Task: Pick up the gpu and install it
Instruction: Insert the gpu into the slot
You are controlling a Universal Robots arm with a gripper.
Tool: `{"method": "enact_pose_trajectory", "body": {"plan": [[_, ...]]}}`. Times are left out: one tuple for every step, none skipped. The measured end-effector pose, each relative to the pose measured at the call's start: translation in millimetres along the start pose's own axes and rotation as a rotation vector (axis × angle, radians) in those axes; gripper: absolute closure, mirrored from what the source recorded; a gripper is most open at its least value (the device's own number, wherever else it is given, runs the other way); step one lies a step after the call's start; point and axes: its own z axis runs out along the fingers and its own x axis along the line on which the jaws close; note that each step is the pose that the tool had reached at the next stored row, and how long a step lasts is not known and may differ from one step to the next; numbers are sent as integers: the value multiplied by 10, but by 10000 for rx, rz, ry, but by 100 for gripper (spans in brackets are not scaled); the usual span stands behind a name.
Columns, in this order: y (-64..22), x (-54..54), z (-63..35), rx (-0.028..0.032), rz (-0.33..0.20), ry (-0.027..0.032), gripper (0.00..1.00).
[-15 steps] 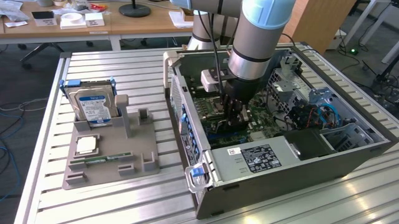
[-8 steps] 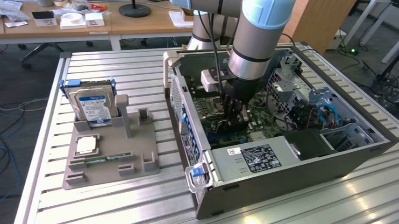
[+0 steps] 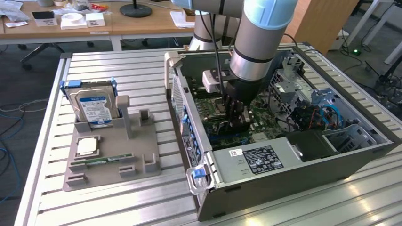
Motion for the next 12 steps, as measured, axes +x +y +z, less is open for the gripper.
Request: {"method": "enact_pose_trajectory", "body": {"plan": [[0, 0, 3, 1, 4, 0, 74], [0, 0, 7, 1, 8, 0, 74], [0, 0, 12, 3, 11, -1, 74], [0, 1, 16, 2, 13, 1, 74], [0, 1, 18, 1, 15, 1, 74], [1, 1, 21, 0, 16, 1, 74], [1, 1, 23, 1, 17, 0, 74], [1, 1, 25, 2, 18, -2, 74], [1, 1, 25, 1, 18, -1, 74], [1, 1, 26, 1, 18, 0, 74], [1, 1, 26, 1, 18, 0, 74], [1, 1, 26, 1, 18, 0, 74]]}}
